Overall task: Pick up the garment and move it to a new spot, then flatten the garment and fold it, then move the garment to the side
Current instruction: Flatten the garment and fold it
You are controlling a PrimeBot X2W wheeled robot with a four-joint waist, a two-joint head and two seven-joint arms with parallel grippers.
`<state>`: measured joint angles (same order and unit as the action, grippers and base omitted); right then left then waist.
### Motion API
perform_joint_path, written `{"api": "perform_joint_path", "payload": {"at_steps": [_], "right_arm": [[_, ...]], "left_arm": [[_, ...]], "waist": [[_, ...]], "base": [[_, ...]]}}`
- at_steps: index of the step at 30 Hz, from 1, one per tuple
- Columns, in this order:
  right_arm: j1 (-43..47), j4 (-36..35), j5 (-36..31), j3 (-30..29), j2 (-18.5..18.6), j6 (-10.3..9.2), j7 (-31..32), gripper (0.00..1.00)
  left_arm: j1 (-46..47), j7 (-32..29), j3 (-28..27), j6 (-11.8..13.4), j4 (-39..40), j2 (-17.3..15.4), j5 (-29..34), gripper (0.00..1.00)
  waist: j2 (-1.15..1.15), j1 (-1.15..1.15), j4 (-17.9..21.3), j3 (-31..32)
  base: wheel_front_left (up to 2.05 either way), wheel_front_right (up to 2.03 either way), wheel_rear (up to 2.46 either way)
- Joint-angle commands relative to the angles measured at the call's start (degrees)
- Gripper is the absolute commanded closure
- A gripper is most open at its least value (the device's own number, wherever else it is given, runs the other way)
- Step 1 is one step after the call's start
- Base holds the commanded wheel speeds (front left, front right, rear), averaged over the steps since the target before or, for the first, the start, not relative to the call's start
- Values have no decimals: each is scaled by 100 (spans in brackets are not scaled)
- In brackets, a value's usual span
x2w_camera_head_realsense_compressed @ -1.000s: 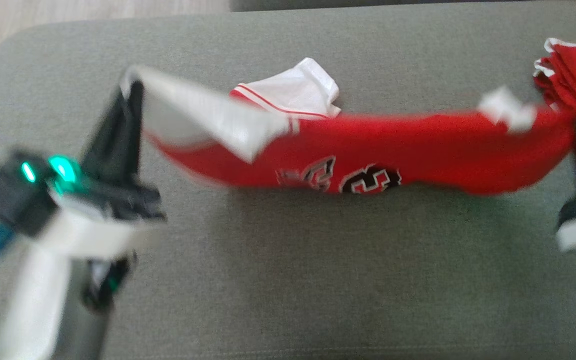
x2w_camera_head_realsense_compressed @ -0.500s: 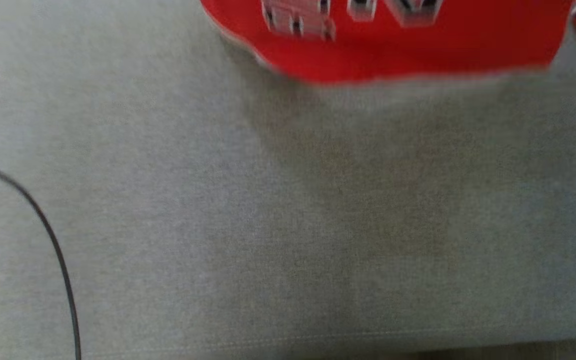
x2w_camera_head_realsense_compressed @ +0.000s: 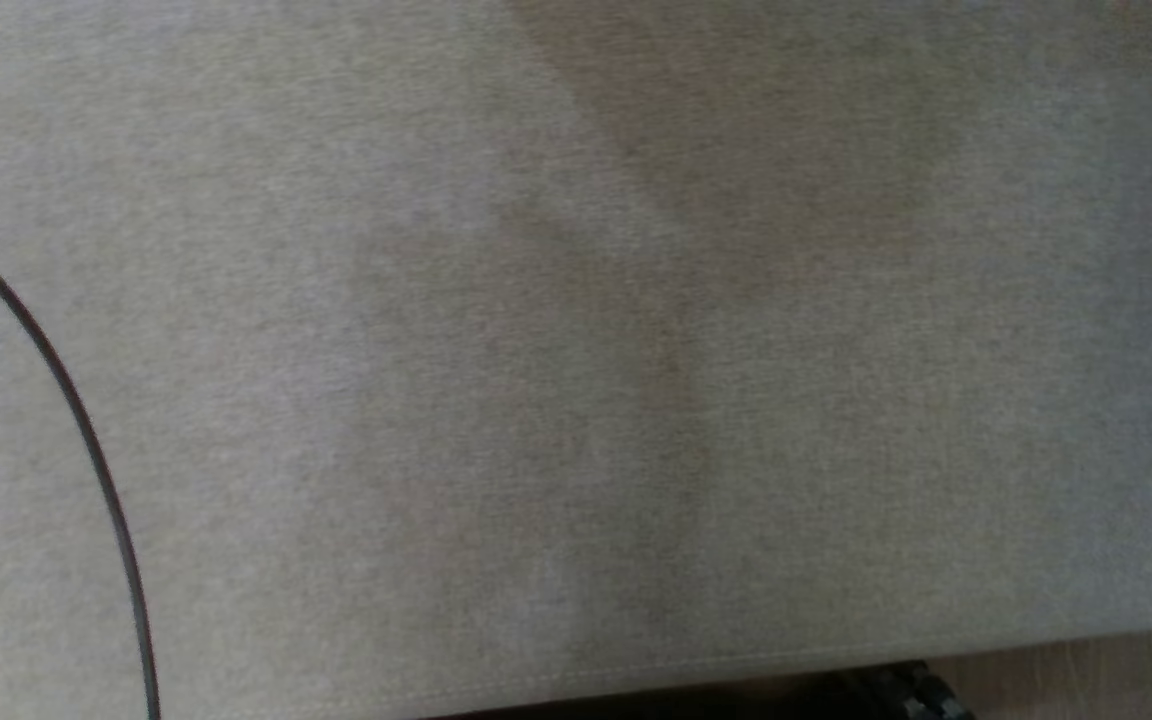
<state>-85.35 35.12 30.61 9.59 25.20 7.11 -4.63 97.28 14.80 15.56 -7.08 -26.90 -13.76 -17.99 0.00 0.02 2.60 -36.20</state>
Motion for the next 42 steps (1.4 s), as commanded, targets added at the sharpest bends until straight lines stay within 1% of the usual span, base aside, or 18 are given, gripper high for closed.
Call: {"api": "perform_joint_path", "payload": {"at_steps": [1,4,7,11,13,14,19,22,26,32,37,42], "right_arm": [[41,-51,137,134,75,37,-85,100],[401,70,329,464,189,37,-177,100],[909,113,526,817,315,37,-254,100],[1678,80,913,1007,465,37,-391,100],[2129,18,1079,1077,517,37,-432,100],[2129,18,1079,1077,517,37,-432,100],[3394,-201,1509,1099,532,37,-390,100],[4197,-337,1657,1079,538,37,-344,100],[5149,-611,1774,984,516,37,-342,100],[6397,-1136,1770,781,476,37,-310,100],[7323,-1710,1606,349,463,37,-200,100],[7999,-2345,1404,-169,333,37,114,100]], "left_arm": [[-240,18,-48,-26,344,-229,34,100],[-964,18,150,-36,697,-244,-168,100],[-1834,18,446,-38,1091,-392,-463,100],[-3045,19,689,-39,1513,-596,-827,100],[-3696,19,744,-39,1698,-680,-1031,100],[-3696,19,744,-39,1698,-680,-1031,100],[-5370,19,749,-40,2067,-972,-1368,100],[-6381,19,606,-40,2122,-998,-1590,100],[-7532,19,413,-38,2137,-930,-1850,100],[-8831,19,257,15,2338,-798,-1784,100],[-9568,19,319,90,2549,-725,-1614,100],[-10027,19,307,160,2798,-691,-1745,100]], "waist": [[0,-2,-117,33],[0,-2,-258,160],[0,-2,-366,418],[0,-2,-440,908],[0,-2,-437,1207],[0,-2,-437,1207],[0,-2,-362,1922],[0,-2,-323,2267],[0,-2,-264,2580],[0,-2,-257,2880],[0,-2,-320,2985],[0,-2,-331,2956]], "base": [[0,0,0],[0,0,0],[0,0,0],[0,0,0],[0,0,0],[0,0,0],[0,0,0],[0,0,0],[0,0,0],[0,0,0],[0,0,0],[0,0,0]]}}
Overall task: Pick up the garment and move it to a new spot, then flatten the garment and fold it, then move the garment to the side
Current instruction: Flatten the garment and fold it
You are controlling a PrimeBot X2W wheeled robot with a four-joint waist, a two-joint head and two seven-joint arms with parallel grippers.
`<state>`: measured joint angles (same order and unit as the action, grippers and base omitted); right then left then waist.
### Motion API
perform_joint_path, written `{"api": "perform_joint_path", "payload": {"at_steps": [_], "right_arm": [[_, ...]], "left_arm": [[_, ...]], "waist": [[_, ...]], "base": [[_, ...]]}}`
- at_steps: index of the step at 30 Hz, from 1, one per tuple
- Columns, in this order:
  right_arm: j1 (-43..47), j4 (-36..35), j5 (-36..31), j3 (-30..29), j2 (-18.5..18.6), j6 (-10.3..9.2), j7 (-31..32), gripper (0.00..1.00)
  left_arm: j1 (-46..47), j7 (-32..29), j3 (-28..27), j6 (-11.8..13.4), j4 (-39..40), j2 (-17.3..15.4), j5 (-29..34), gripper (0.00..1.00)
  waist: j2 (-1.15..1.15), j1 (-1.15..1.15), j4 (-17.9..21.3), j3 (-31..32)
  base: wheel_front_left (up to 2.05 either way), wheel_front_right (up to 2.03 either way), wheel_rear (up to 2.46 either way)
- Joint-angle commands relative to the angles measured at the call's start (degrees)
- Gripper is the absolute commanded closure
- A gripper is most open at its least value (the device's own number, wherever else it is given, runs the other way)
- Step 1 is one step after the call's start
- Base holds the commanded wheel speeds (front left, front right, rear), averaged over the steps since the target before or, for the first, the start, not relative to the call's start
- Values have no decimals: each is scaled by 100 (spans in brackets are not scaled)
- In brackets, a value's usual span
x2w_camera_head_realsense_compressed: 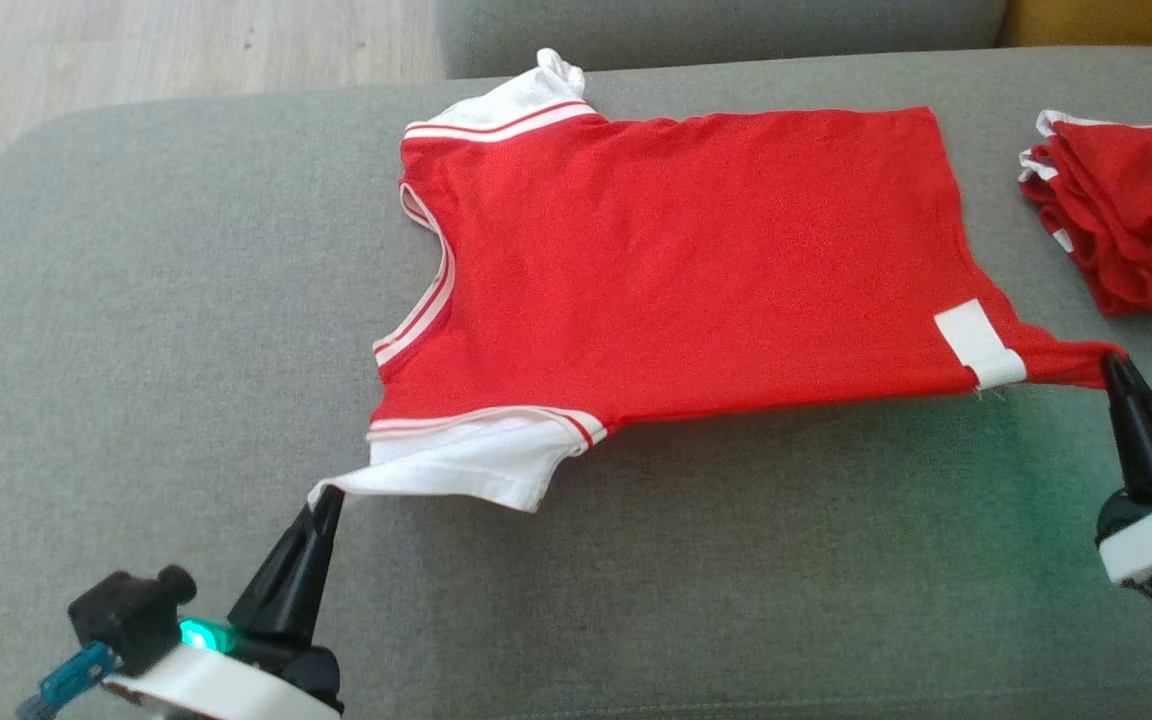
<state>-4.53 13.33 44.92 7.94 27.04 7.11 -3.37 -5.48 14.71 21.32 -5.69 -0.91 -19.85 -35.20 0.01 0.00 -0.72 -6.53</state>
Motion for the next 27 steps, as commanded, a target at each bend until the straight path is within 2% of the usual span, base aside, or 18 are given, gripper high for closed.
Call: {"api": "perform_joint_path", "payload": {"at_steps": [1,6,11,16,27], "right_arm": [[-5,-266,-73,-107,99,37,53,100],[40,-542,-262,-472,-235,37,346,100],[-348,-365,-451,-578,-404,37,580,100],[-1080,-37,-552,-419,-441,37,693,100],[-2383,951,-688,160,-372,37,637,100]], "left_arm": [[227,29,-292,28,232,-84,-53,100],[628,19,-297,11,211,-20,-81,100],[1542,-3,-210,-35,-237,115,9,100],[2586,7,-92,-65,-828,229,348,100],[4016,23,164,-115,-2125,454,823,100]], "waist": [[-1,0,-4,-36],[-1,0,-55,-232],[-1,0,-72,-534],[-1,0,-24,-965],[-1,0,34,-1577]], "base": [[0,0,0],[0,0,0],[0,0,0],[0,0,0],[0,0,0]]}}
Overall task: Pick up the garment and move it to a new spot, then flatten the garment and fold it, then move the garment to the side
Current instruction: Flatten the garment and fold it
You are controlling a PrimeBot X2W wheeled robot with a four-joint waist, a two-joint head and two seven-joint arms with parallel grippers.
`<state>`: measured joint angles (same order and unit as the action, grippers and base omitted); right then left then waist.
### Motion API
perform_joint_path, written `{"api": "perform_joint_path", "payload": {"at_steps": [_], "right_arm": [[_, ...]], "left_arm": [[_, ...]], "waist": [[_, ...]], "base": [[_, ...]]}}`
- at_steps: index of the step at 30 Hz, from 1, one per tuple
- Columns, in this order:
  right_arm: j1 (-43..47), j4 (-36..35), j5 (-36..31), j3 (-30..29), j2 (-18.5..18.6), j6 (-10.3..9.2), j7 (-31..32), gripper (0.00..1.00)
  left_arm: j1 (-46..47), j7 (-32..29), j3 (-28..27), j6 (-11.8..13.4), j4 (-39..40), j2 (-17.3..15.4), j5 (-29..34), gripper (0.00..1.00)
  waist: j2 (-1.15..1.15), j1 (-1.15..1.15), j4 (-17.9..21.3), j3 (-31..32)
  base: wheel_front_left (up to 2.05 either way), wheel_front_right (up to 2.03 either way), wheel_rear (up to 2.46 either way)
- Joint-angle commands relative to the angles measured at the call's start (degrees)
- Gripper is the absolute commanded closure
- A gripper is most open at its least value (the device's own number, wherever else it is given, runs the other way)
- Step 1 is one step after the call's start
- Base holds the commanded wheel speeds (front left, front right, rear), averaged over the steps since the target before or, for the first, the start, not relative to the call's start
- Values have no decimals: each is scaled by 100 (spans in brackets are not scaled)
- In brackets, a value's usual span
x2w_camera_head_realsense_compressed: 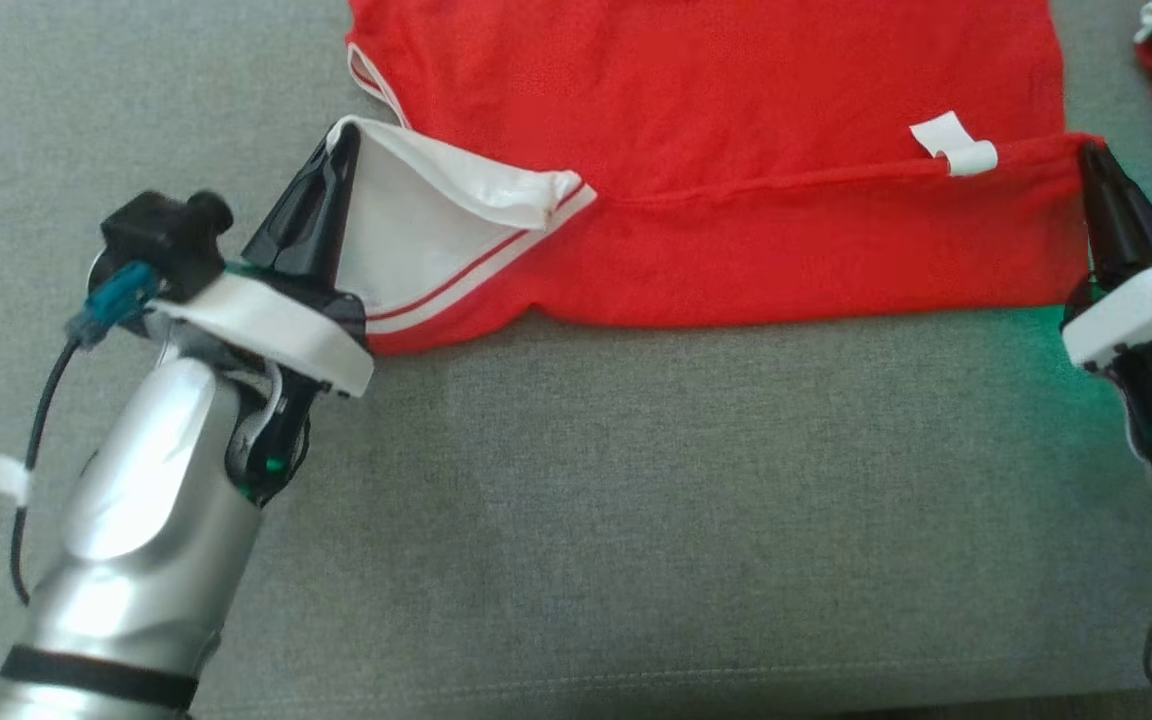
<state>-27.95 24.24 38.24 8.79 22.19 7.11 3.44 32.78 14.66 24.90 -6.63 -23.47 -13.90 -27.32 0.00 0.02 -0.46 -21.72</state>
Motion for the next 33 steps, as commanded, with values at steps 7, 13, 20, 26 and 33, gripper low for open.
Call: {"api": "perform_joint_path", "payload": {"at_steps": [7,13,20,26,33], "right_arm": [[-160,359,89,253,111,37,-492,0],[273,266,255,269,51,37,-862,0],[652,112,293,244,-17,37,-933,0],[724,49,234,194,-46,37,-905,0],[771,-2,179,117,-57,37,-858,0]], "left_arm": [[181,32,-472,45,-241,97,88,0],[-889,24,-701,344,-153,317,-75,0],[-1590,-188,-614,815,-153,505,-96,0],[-1554,-204,-720,939,-362,534,-198,0],[-1370,-191,-713,878,-619,555,-254,0]], "waist": [[0,-2,-24,115],[0,-2,17,481],[0,-2,70,622],[0,-2,90,609],[0,-2,98,581]], "base": [[0,0,0],[0,0,0],[0,0,0],[0,0,0],[0,0,0]]}}
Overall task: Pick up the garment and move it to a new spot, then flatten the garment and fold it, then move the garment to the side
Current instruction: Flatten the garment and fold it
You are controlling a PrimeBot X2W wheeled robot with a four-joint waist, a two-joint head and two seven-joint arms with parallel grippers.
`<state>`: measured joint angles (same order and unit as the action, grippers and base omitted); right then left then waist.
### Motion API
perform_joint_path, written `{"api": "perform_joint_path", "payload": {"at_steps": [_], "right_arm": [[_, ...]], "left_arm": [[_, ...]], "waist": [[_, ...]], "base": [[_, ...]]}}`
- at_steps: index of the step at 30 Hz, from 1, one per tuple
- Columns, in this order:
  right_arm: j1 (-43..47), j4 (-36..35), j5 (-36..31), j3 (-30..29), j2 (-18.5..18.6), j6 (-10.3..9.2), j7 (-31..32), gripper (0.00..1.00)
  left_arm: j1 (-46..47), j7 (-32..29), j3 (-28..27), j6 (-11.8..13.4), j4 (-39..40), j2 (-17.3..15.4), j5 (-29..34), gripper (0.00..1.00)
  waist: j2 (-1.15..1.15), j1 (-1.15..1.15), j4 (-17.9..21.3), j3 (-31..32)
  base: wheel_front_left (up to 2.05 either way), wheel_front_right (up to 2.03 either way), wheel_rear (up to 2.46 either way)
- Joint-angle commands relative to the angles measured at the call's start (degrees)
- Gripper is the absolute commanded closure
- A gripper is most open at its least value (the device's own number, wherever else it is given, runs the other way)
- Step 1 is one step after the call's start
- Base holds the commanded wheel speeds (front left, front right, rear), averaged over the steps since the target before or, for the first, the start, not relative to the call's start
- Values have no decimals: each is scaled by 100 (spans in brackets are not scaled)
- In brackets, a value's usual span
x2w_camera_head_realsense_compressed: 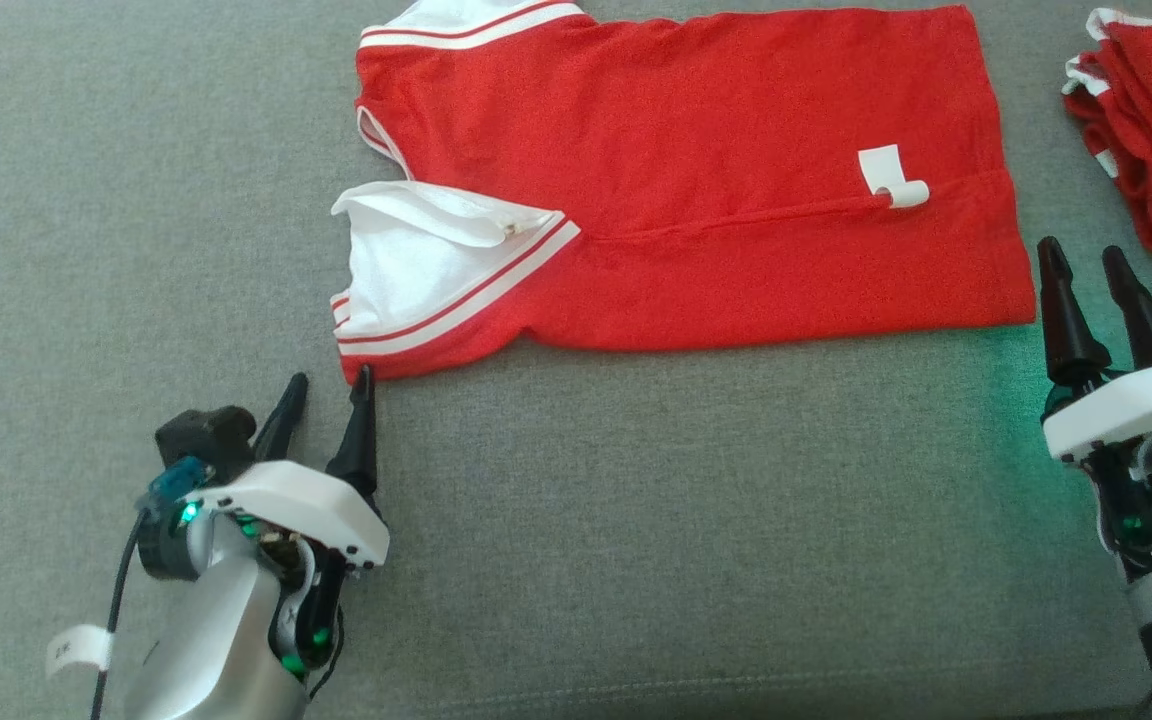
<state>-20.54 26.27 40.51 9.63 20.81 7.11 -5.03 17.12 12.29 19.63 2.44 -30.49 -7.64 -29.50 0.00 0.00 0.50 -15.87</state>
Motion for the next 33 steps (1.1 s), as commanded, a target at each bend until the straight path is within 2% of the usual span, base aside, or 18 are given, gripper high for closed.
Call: {"api": "perform_joint_path", "payload": {"at_steps": [1,9,10,11,12,20,27,30,31,32,33], "right_arm": [[30,-206,-49,34,81,37,-11,0],[33,-279,-119,-34,45,37,15,0],[37,-283,-132,-41,42,37,16,0],[42,-282,-154,-46,43,37,20,0],[45,-279,-180,-51,43,37,21,0],[45,111,-341,-68,-183,37,310,0],[-248,1065,-1221,-453,-358,37,453,0],[-376,1274,-1378,-584,-508,37,487,0],[-409,1314,-1409,-607,-537,37,491,25],[-436,1346,-1426,-624,-561,37,491,68],[-454,1377,-1409,-626,-588,37,520,100]], "left_arm": [[196,47,-186,-29,83,-71,-35,0],[468,26,18,-81,-270,-115,140,0],[497,11,80,-93,-311,-126,195,45],[520,-1,131,-110,-341,-130,231,86],[539,-16,174,-139,-373,-129,251,100],[564,108,245,-232,-355,-160,293,100],[599,137,256,-269,-238,-190,264,100],[631,149,258,-267,-205,-190,256,100],[634,151,263,-270,-199,-190,253,100],[634,153,270,-274,-195,-189,249,100],[633,155,276,-276,-193,-187,246,100]], "waist": [[0,0,2,-4],[0,0,25,-47],[0,0,25,-52],[0,0,24,-58],[0,0,23,-63],[0,0,-63,-24],[0,0,-228,-39],[0,0,-267,-55],[0,0,-275,-56],[0,0,-284,-53],[0,0,-294,-45]], "base": [[0,0,0],[0,0,0],[0,0,0],[0,0,0],[0,0,0],[0,0,0],[0,0,0],[0,0,0],[0,0,0],[0,0,0],[0,0,0]]}}
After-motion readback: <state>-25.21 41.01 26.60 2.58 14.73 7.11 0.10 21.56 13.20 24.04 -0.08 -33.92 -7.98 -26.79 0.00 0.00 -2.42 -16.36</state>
